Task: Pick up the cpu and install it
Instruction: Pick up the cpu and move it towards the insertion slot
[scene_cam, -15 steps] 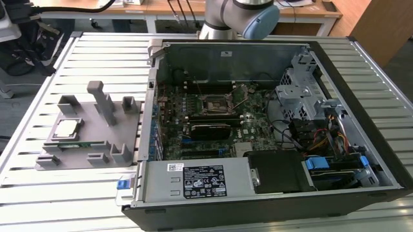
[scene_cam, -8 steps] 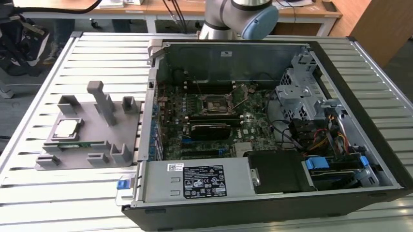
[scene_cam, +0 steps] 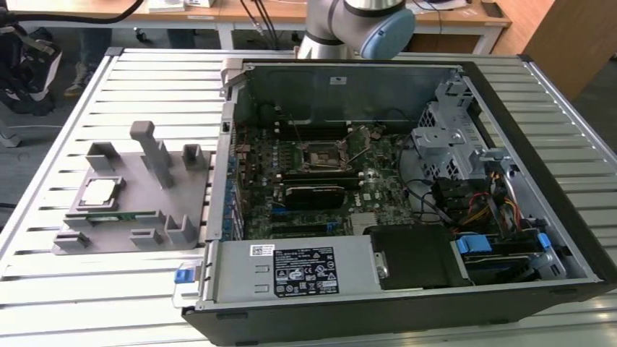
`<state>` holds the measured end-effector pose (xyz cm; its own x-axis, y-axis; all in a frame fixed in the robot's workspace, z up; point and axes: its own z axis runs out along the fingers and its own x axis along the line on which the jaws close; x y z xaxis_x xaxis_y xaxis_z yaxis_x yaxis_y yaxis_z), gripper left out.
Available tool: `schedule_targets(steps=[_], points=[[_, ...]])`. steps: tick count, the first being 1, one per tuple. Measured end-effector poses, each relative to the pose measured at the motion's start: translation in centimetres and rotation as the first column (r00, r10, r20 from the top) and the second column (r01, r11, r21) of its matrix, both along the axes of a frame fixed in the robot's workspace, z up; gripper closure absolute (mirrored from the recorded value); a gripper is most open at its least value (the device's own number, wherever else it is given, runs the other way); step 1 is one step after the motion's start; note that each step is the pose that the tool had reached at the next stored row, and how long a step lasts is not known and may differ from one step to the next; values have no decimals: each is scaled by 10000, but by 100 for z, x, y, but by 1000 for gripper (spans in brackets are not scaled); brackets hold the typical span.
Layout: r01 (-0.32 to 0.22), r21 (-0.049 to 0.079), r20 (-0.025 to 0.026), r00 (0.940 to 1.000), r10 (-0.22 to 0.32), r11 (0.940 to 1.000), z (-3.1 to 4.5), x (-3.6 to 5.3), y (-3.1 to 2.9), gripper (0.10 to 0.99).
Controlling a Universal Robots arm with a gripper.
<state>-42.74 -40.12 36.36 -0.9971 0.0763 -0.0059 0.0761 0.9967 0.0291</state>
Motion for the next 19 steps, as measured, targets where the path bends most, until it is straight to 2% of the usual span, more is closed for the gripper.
schedule_targets(steps=[10,19], points=[[1,3,-9,10000,-1,10000,-30,-32,-1,980],[-26,5,-7,10000,26,10000,-143,-35,-59,980]])
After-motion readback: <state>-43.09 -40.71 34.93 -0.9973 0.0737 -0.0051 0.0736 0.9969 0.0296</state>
